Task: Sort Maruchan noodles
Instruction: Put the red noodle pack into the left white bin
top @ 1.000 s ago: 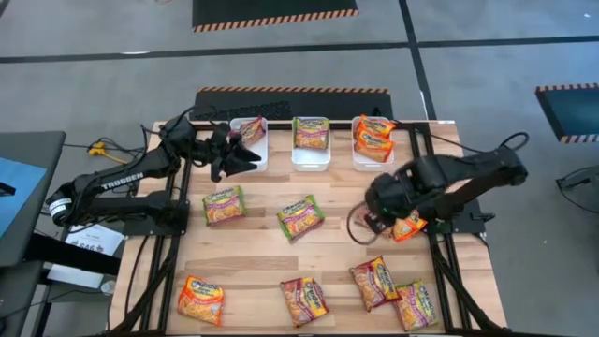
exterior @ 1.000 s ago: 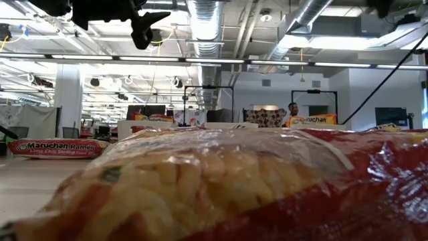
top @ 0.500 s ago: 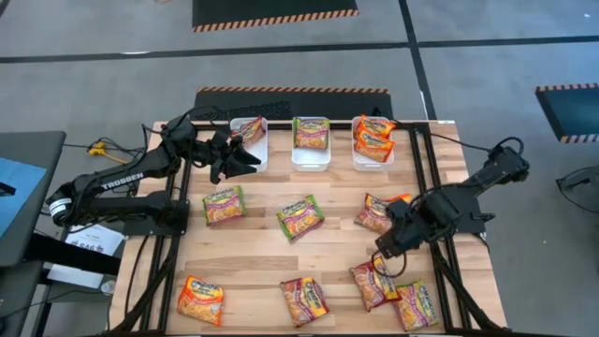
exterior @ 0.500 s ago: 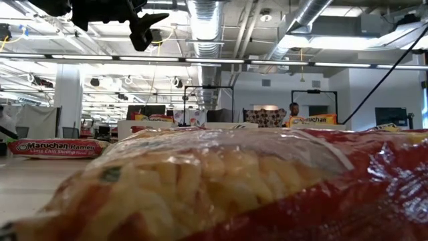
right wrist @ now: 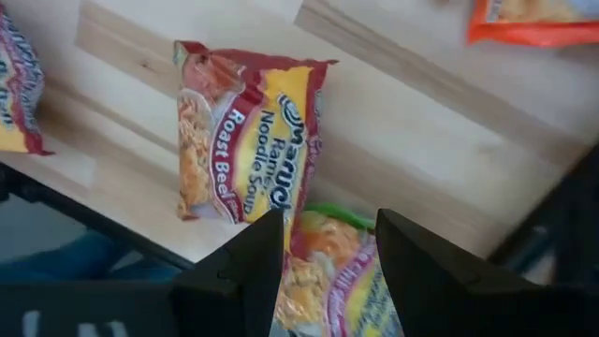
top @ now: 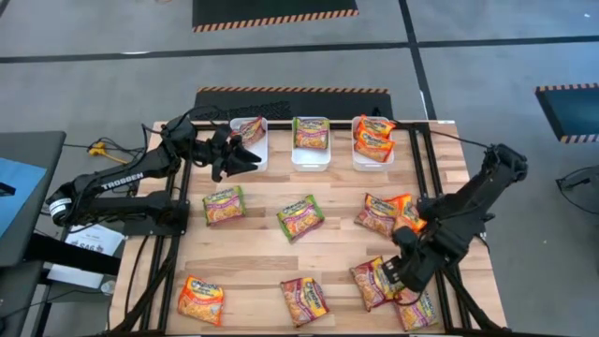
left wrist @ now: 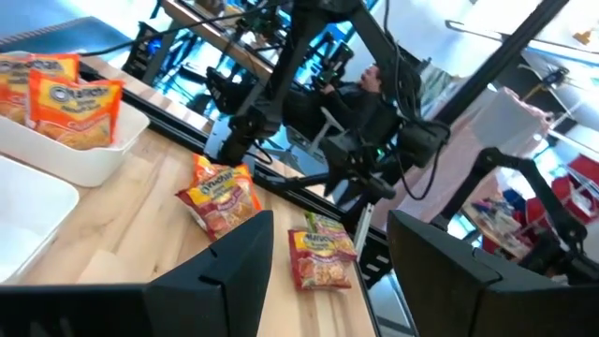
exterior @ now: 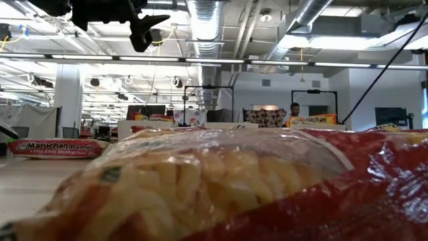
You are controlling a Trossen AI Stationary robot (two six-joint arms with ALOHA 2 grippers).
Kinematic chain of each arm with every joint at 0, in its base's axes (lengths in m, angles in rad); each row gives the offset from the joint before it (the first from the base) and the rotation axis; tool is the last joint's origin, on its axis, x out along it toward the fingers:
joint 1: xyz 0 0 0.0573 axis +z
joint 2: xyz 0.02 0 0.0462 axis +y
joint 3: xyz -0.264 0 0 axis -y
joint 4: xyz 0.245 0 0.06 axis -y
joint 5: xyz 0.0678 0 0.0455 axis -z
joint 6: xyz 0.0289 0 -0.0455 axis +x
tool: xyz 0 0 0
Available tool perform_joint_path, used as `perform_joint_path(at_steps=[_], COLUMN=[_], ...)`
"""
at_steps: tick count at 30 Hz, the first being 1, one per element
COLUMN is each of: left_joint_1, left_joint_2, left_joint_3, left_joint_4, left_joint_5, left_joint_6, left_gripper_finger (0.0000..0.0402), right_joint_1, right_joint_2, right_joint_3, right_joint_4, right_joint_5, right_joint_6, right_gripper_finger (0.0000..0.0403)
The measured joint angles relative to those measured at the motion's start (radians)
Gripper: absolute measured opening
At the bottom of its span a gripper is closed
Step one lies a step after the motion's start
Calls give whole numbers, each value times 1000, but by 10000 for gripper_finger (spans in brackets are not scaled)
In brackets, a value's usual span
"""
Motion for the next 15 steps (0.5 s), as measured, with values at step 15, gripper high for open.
perform_joint_path(at_steps=[15], left_joint_1=[-1], left_joint_2=[0], left_joint_3=[0], left_joint_4=[-75], left_joint_5=[-43], left_joint_6=[-39], left_gripper_finger=[196], right_joint_1=[125], right_joint_2=[-11], right_joint_3=[-237], right_joint_4=[338], right_joint_5=[135], right_joint_6=[200], right_gripper_finger=[196])
